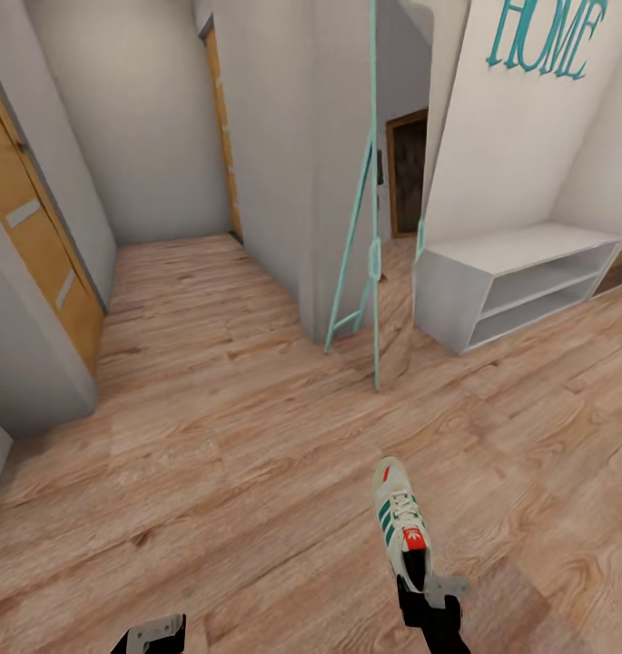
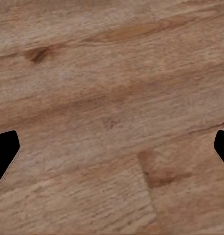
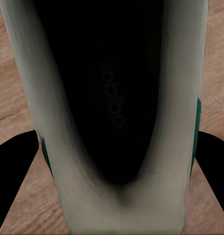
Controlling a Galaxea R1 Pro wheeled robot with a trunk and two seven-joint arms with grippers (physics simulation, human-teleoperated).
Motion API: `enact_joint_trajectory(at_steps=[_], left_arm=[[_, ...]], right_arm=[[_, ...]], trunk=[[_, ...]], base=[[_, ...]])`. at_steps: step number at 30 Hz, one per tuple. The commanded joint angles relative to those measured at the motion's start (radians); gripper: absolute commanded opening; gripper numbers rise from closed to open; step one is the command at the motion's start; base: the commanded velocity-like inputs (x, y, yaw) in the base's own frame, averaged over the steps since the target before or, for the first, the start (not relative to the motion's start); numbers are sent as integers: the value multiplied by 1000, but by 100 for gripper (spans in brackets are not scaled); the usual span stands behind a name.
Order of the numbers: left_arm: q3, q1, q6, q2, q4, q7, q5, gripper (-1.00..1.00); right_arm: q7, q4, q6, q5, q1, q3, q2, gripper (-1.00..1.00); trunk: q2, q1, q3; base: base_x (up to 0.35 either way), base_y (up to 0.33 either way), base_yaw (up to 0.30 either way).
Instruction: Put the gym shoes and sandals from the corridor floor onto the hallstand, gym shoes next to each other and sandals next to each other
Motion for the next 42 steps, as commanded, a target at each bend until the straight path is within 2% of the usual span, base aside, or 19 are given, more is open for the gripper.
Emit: enact_joint_trajectory(at_steps=[1,10,13,19,24,31,42], left_arm=[[-5,-1,-3,0,1,5,2,100],[-5,-1,-3,0,2,5,2,100],[-5,-1,-3,0,3,5,2,100],[-5,-1,-4,-1,2,5,2,100],[-6,-1,-3,-1,2,5,2,100],[-5,-1,-3,-1,2,5,2,100],[-5,-1,-3,-2,4,5,2,100]], right_arm=[[-3,9,-4,8,-1,-4,1,-100],[-8,57,-7,7,-1,-6,-1,-100],[-9,102,-12,6,-1,-7,-17,-100],[-10,130,-25,7,0,-6,-41,-100],[-10,142,-26,7,1,-6,-43,-100],[-9,156,-37,8,1,-6,-44,-100],[-8,158,-40,8,1,-6,-43,-100]], trunk=[[0,0,1],[0,0,10],[0,0,10],[0,0,10],[0,0,10],[-49,27,-12],[-49,27,-12]], base=[[338,0,136],[319,0,201],[107,0,271],[24,0,279],[2,0,282],[0,0,282],[0,0,281]])
